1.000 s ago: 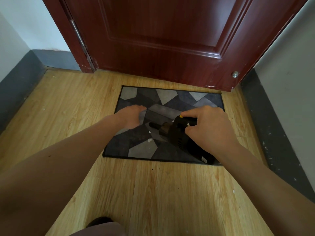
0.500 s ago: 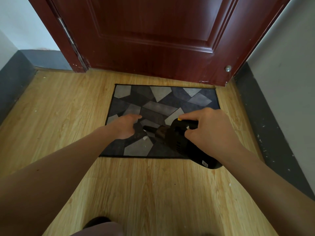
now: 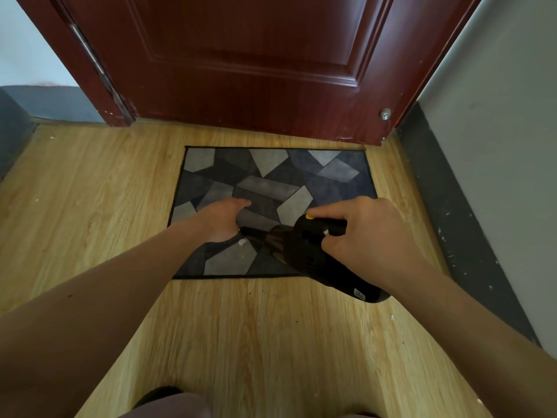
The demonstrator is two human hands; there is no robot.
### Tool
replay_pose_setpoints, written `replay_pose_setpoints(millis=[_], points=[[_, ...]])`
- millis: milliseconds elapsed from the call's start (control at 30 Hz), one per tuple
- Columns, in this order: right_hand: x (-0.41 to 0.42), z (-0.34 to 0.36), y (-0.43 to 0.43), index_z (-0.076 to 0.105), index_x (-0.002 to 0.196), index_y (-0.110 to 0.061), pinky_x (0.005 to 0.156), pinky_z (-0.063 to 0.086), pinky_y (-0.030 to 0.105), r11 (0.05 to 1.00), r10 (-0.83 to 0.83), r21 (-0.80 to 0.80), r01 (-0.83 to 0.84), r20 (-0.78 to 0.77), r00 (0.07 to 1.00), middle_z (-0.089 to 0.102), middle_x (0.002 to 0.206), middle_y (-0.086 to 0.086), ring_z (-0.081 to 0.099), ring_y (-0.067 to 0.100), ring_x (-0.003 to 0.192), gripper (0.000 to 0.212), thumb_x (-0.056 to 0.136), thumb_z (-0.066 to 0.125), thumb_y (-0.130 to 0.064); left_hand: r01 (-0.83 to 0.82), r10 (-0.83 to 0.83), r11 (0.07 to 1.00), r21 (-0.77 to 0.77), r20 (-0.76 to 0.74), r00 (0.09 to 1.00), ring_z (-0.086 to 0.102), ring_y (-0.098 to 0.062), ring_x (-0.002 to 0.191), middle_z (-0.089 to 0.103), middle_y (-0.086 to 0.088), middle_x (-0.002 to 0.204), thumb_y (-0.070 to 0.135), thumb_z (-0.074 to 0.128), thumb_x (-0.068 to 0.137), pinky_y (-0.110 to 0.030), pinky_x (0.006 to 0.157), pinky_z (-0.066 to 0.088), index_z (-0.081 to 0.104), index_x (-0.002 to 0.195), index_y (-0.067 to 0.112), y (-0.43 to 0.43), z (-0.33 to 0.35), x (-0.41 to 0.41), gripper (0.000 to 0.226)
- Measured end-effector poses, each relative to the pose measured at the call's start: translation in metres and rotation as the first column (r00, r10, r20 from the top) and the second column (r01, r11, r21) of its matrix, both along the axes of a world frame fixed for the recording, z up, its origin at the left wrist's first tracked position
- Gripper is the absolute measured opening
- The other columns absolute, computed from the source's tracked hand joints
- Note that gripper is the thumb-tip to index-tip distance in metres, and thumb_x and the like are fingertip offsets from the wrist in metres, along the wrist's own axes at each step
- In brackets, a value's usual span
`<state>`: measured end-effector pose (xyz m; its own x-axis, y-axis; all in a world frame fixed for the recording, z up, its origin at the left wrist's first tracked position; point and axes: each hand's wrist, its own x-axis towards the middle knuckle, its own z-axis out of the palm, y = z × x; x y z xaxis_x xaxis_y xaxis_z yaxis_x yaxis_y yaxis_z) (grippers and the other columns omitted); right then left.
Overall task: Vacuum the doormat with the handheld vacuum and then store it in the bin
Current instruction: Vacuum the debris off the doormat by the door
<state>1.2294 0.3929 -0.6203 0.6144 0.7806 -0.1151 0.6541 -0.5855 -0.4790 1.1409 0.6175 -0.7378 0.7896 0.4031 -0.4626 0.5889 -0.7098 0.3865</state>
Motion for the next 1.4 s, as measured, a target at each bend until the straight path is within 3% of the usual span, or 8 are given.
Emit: replay_pose_setpoints(millis=[100,300,433,567,733,867,1167,1400], points=[[-0.001,-0.003,0.0,0.067,0.113,-0.037,0.065,0.048,0.019,1.0,-0.012,0.003,0.012,-0.011,1.0,0.072,0.101,-0.007,0.06,0.009,0.074,0.042,0.079,0.061,-0.012,-0.001,0.001,1.0,-0.007,-0.003,1.0,0.03,-0.022,0.14,0.026,-0.007,0.155,0.003,0.048,0.092,-0.026,0.111,0.026,0.023,0.148,0.018,0.001,-0.003,0.002,0.063],[0.001,-0.005,-0.002,0.068,0.11,-0.037,0.069,0.053,0.025,0.999,-0.039,0.005,0.04,-0.034,0.999,0.072,0.102,-0.007,0.061,0.01,0.077,0.041,0.079,0.062,-0.011,-0.004,0.004,1.0,-0.017,-0.01,1.0,0.031,-0.023,0.139,0.026,-0.008,0.155,0.002,0.048,0.092,-0.025,0.11,0.028,0.023,0.148,0.018,0.001,-0.004,0.003,0.064],[0.007,-0.002,-0.009,0.071,0.105,-0.035,0.062,0.052,0.023,0.993,-0.114,0.011,0.114,-0.008,0.993,0.074,0.091,-0.008,0.061,0.01,0.071,0.038,0.078,0.063,-0.01,0.003,-0.003,1.0,-0.014,-0.007,1.0,0.029,-0.023,0.14,0.026,-0.009,0.155,0.007,0.046,0.094,-0.025,0.112,0.025,0.023,0.148,0.016,0.0,-0.006,0.006,0.06],[0.013,0.0,-0.02,0.072,0.103,-0.035,0.07,0.057,0.034,0.981,-0.192,0.045,0.189,0.056,0.98,0.074,0.09,-0.006,0.066,0.015,0.079,0.037,0.076,0.064,-0.011,0.012,-0.012,1.0,-0.004,-0.001,1.0,0.032,-0.023,0.139,0.029,-0.008,0.154,0.006,0.047,0.093,-0.026,0.11,0.027,0.025,0.148,0.018,-0.003,-0.008,0.013,0.06],[0.019,0.004,-0.032,0.071,0.104,-0.036,0.068,0.052,0.024,0.975,-0.22,-0.004,0.221,0.074,0.973,0.074,0.092,-0.009,0.066,0.012,0.081,0.037,0.076,0.063,-0.012,0.05,-0.05,0.999,-0.015,-0.001,0.999,0.031,-0.024,0.139,0.026,-0.008,0.154,0.001,0.047,0.091,-0.028,0.111,0.028,0.024,0.148,0.019,-0.013,-0.01,0.026,0.064],[0.02,0.013,-0.041,0.074,0.097,-0.034,0.069,0.056,0.031,0.974,-0.224,-0.007,0.225,0.059,0.973,0.075,0.086,-0.006,0.066,0.013,0.076,0.034,0.074,0.065,-0.01,0.07,-0.07,0.997,-0.014,0.005,0.998,0.028,-0.024,0.14,0.025,-0.008,0.155,0.001,0.046,0.091,-0.028,0.112,0.027,0.023,0.148,0.019,-0.019,-0.012,0.033,0.064],[0.012,0.012,-0.035,0.07,0.108,-0.036,0.074,0.054,0.022,0.989,-0.144,-0.028,0.144,-0.011,0.99,0.073,0.1,-0.011,0.065,0.009,0.086,0.041,0.075,0.065,-0.012,0.044,-0.044,0.999,0.006,0.011,0.999,0.029,-0.023,0.14,0.026,-0.009,0.155,0.003,0.048,0.092,-0.026,0.111,0.026,0.024,0.148,0.016,-0.013,-0.009,0.027,0.062],[0.001,0.007,-0.018,0.068,0.11,-0.039,0.077,0.055,0.027,0.997,-0.064,-0.035,0.062,-0.033,0.997,0.072,0.105,-0.01,0.064,0.012,0.088,0.039,0.078,0.063,-0.016,0.024,-0.024,1.0,0.01,-0.002,1.0,0.031,-0.023,0.139,0.027,-0.009,0.154,0.009,0.051,0.093,-0.026,0.111,0.026,0.024,0.148,0.017,-0.007,0.004,0.01,0.062]])
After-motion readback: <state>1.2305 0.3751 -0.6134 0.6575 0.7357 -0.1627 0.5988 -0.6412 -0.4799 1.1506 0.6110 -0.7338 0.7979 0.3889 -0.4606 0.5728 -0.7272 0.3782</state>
